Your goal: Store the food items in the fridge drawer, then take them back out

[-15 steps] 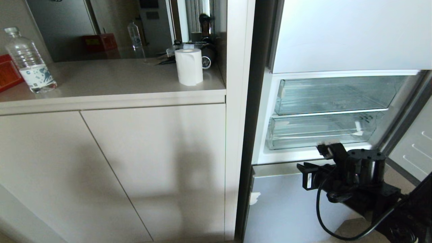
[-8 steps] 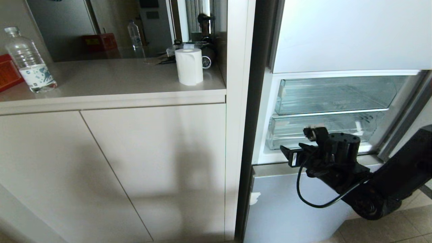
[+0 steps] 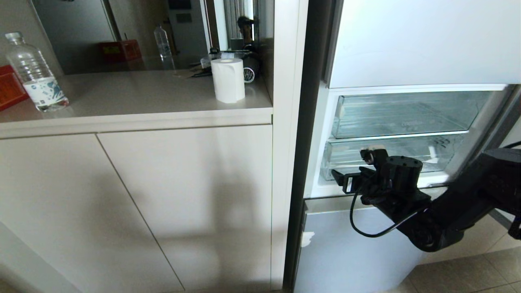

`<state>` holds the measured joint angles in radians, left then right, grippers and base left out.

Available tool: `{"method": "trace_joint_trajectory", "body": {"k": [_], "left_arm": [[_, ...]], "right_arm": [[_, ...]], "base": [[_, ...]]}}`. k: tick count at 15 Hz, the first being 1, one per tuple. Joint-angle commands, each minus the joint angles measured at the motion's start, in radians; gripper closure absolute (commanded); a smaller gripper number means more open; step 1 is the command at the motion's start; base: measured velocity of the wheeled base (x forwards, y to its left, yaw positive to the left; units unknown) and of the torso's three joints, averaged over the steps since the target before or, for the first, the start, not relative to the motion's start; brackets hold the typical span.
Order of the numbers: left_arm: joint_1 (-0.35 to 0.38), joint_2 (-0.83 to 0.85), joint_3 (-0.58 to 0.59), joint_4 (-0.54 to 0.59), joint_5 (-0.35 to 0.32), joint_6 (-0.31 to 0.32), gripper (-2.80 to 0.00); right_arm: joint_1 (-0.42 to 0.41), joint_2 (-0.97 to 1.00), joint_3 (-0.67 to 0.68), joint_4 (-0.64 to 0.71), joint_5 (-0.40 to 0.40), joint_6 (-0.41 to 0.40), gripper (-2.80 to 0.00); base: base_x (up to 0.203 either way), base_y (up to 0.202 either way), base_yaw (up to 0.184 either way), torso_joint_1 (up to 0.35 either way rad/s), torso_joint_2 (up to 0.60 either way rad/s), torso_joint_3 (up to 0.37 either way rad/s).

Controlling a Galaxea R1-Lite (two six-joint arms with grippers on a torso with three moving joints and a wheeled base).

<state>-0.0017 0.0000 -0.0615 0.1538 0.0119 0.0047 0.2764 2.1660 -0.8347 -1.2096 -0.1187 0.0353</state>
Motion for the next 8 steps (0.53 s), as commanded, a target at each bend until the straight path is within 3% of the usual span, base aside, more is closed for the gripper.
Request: {"method": "trace_joint_trajectory", "body": {"k": [1, 8], "left_arm": [[-0.001, -0.002, 0.000, 0.001, 0.001, 0.000, 0.00], [0.000, -0.002, 0.000, 0.001, 0.000, 0.000, 0.00]], "right_arm": [[0.000, 0.041, -0.047, -0.007, -0.002, 0.002, -2.80], [0.001, 0.083, -0.154, -0.004, -0.004, 0.002, -2.80]], "base": [[0.000, 0.000, 0.000, 0.000, 0.00, 0.000], [0.000, 0.000, 0.000, 0.000, 0.00, 0.000]]}}
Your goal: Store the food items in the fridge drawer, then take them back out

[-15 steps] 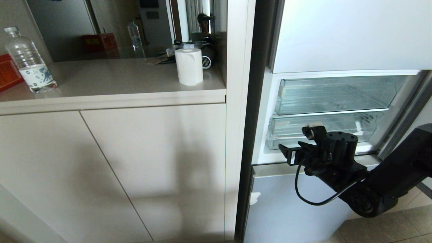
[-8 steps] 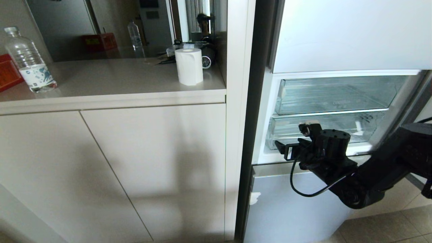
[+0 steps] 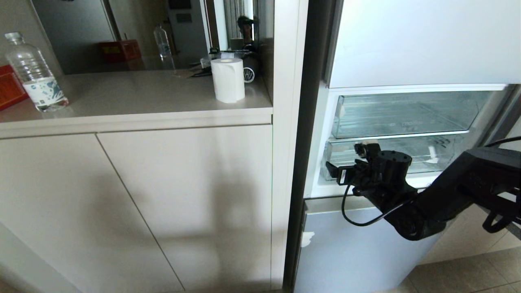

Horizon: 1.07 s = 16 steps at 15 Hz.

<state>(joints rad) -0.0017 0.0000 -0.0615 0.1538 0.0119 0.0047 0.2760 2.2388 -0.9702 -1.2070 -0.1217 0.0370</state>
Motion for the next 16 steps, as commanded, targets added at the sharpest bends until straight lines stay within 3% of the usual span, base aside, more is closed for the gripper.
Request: {"method": "trace_joint_trajectory", "body": {"k": [1, 16], "left_arm": [[0.000, -0.002, 0.000, 0.001, 0.000, 0.000, 0.00], [0.000, -0.002, 0.000, 0.001, 0.000, 0.000, 0.00]], "right_arm": [[0.000, 0.012, -0.024, -0.006, -0.001, 0.003, -2.80], [0.000, 0.035, -0.114, 0.030, -0.007, 0.037, -2.80]], "base": [[0.000, 0.000, 0.000, 0.000, 0.00, 0.000], [0.000, 0.000, 0.000, 0.000, 0.00, 0.000]]}}
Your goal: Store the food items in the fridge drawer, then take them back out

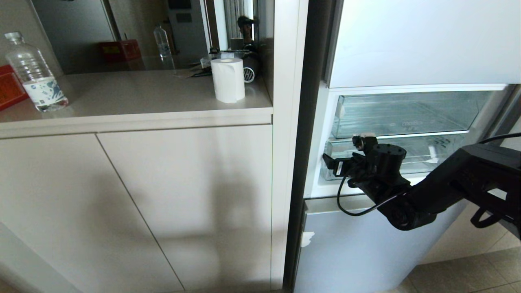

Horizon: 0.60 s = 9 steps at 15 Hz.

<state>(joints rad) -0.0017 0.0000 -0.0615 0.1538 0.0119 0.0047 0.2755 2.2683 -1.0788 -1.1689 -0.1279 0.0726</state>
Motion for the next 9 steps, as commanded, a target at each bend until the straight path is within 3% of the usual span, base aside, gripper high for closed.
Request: {"method": "trace_joint_trajectory", "body": {"k": [1, 6, 7, 9], "left_arm": [[0.000, -0.002, 0.000, 0.001, 0.002, 0.000, 0.00], [0.000, -0.002, 0.000, 0.001, 0.000, 0.000, 0.00], [0.000, -0.002, 0.000, 0.001, 0.000, 0.000, 0.00], [0.000, -0.002, 0.000, 0.001, 0.000, 0.000, 0.00]], "right_arm": [[0.001, 0.007, -0.011, -0.004, -0.001, 0.003, -2.80], [0.001, 0.014, -0.027, 0.010, -0.023, 0.009, -2.80], [0.001, 0.011, -0.027, 0.012, -0.026, 0.010, 0.00], [0.002, 0.011, -0.035, 0.018, -0.026, 0.008, 0.00]], "base": [[0.000, 0.000, 0.000, 0.000, 0.00, 0.000], [0.000, 0.000, 0.000, 0.000, 0.00, 0.000], [0.000, 0.000, 0.000, 0.000, 0.00, 0.000], [0.000, 0.000, 0.000, 0.000, 0.00, 0.000]]}}
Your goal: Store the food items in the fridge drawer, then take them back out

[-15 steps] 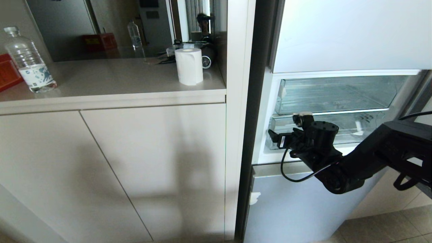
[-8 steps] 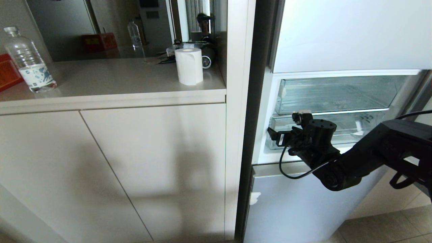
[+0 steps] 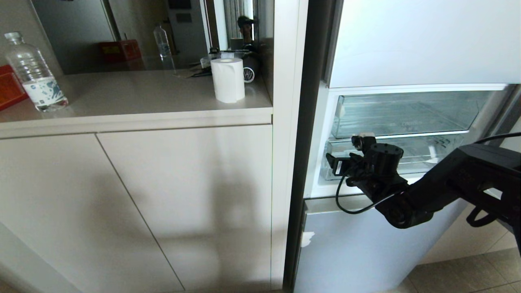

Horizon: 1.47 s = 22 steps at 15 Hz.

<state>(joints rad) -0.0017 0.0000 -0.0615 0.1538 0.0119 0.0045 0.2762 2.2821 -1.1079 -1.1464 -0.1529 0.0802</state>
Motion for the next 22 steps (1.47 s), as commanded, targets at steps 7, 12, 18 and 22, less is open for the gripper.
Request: {"method": "trace_joint_trajectory", "body": {"k": [7, 12, 18, 22], "left_arm": [[0.000, -0.002, 0.000, 0.001, 0.001, 0.000, 0.00], [0.000, -0.002, 0.000, 0.001, 0.000, 0.000, 0.00], [0.000, -0.002, 0.000, 0.001, 0.000, 0.000, 0.00], [0.000, -0.002, 0.000, 0.001, 0.000, 0.000, 0.00]], "right_arm": [[0.016, 0.004, -0.038, 0.028, 0.000, 0.003, 0.00], [0.021, -0.009, -0.018, 0.028, -0.003, 0.007, 0.00], [0.046, -0.166, 0.189, 0.027, -0.002, 0.031, 0.00], [0.066, -0.322, 0.399, 0.026, 0.000, 0.090, 0.00]], "base": [[0.000, 0.000, 0.000, 0.000, 0.00, 0.000], [0.000, 0.000, 0.000, 0.000, 0.00, 0.000], [0.000, 0.000, 0.000, 0.000, 0.00, 0.000], [0.000, 0.000, 0.000, 0.000, 0.00, 0.000]]}}
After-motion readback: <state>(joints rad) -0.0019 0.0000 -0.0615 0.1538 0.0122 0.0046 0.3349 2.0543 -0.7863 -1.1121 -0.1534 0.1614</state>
